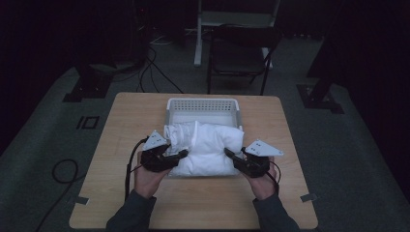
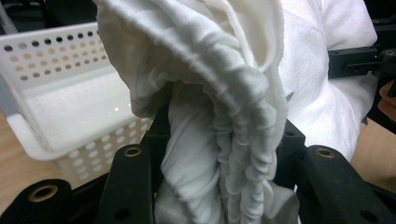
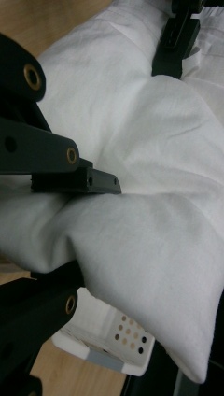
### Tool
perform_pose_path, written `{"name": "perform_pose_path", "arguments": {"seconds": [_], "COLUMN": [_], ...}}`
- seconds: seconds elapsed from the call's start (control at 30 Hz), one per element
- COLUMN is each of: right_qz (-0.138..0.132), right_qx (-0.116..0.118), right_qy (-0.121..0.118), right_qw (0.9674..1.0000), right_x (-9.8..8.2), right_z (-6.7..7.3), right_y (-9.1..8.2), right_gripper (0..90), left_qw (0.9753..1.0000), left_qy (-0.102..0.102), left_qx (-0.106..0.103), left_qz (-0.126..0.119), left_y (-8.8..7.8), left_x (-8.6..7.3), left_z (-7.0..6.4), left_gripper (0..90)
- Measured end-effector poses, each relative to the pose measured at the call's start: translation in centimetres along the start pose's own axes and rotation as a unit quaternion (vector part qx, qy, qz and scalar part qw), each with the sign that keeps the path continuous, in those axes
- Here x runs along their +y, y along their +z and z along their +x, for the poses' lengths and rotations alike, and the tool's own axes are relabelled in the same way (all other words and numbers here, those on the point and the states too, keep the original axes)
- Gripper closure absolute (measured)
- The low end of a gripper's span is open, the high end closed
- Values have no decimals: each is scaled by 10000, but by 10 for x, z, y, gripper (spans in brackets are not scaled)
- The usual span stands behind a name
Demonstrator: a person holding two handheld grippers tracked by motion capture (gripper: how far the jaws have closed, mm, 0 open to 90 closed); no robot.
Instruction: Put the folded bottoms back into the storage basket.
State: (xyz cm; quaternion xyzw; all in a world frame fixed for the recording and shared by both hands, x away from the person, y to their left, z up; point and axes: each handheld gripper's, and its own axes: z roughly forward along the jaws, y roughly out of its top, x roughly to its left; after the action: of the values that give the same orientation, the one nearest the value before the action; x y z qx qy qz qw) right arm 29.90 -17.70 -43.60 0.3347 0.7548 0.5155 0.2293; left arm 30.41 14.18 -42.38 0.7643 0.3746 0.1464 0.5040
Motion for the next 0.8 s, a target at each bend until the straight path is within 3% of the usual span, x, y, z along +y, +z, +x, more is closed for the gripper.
{"name": "perform_pose_path", "arguments": {"seconds": [0.8], "right_qz": [-248], "right_qx": [-210], "right_qy": [-37], "right_qw": [9995], "right_x": [31], "right_z": [-10], "right_y": [7], "right_gripper": [668], "left_qw": [9997], "left_qy": [4], "left_qx": [99], "left_qz": [-217], "left_y": [2], "left_x": [33], "left_z": [14], "left_gripper": [545]}}
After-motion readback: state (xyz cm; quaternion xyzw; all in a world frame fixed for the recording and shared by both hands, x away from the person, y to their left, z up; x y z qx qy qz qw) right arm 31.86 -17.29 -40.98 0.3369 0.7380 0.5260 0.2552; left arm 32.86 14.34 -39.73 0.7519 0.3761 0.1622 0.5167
